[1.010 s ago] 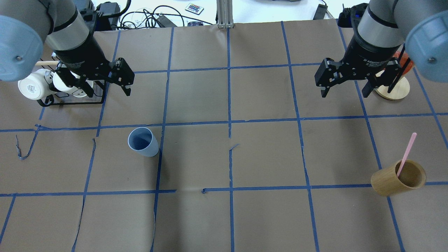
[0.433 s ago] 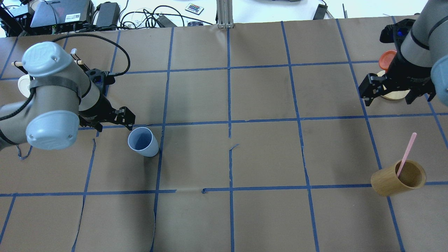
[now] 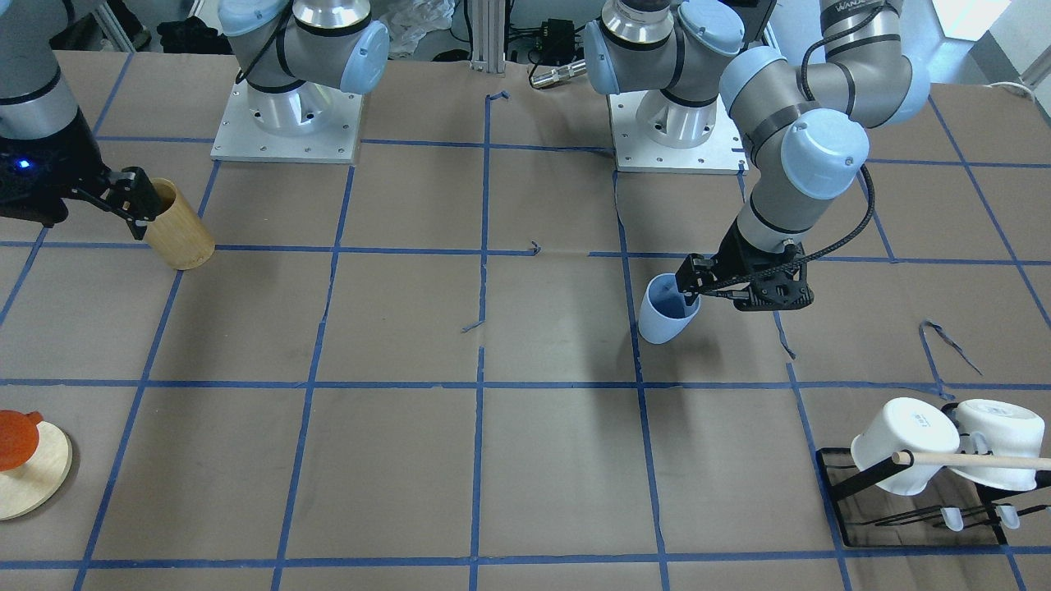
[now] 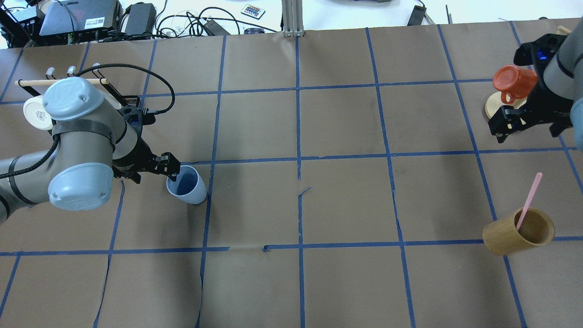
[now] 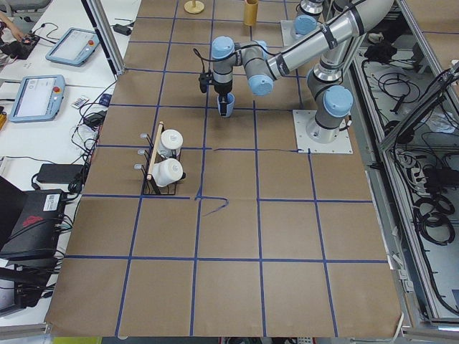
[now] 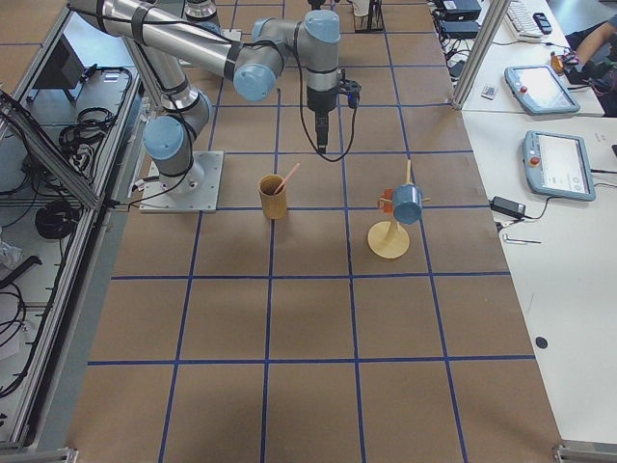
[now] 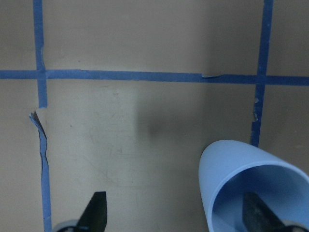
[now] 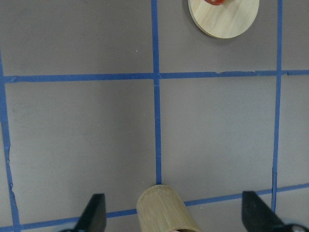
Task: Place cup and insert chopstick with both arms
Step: 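Lower left gripper onto the light blue cup while right gripper nears bamboo cup, then carry blue cup to table center with left gripper while right grasps pink chopstick, then release the light blue cup and raise the left gripper back toward the rack, then pull the pink chopstick up out of the bamboo cup with the right gripper, then carry the pink chopstick with the right gripper over the light blue cup, then lower the chopstick into the light blue cup and open the right gripper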
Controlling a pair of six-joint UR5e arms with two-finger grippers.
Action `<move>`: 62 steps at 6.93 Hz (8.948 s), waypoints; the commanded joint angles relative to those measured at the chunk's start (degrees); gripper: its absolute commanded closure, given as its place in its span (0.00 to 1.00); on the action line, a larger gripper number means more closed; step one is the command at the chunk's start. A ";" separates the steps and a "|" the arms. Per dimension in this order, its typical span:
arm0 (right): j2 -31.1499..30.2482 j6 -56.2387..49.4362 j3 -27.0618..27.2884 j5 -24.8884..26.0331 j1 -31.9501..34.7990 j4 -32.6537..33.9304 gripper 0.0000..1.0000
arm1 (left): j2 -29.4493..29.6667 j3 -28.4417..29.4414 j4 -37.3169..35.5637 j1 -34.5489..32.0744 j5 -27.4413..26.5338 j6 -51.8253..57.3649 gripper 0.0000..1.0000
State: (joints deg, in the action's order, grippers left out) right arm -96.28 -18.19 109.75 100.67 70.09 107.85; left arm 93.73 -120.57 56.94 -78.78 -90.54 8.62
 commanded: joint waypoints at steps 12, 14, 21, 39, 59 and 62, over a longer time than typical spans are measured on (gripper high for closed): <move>0.39 -0.09 5.56 -0.56 -9.35 -8.80 0.59 | 18.21 24.38 -7.55 -29.05 6.09 -32.59 1.00; 0.56 -0.45 5.38 -0.74 -9.27 -8.10 0.60 | 21.31 25.92 -7.55 -31.42 1.97 -33.93 1.00; 1.71 -0.27 4.94 -4.61 -9.27 -5.02 0.70 | 17.21 27.41 -5.63 -29.07 2.65 -43.77 0.04; 1.79 -0.37 -21.74 -7.57 -2.63 -21.91 1.00 | -5.31 28.03 23.83 -12.27 -1.65 -16.35 0.00; 20.34 45.08 -24.32 -11.28 36.35 10.80 0.05 | -5.31 27.76 24.01 -12.27 -1.66 -16.35 0.00; 18.77 42.98 -25.55 -6.91 35.21 5.57 0.00 | -5.31 27.76 24.01 -12.27 -1.57 -16.35 0.00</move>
State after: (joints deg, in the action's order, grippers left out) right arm -76.61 25.72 84.79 91.61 105.99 117.05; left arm 88.42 -92.81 80.95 -91.05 -92.12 -7.73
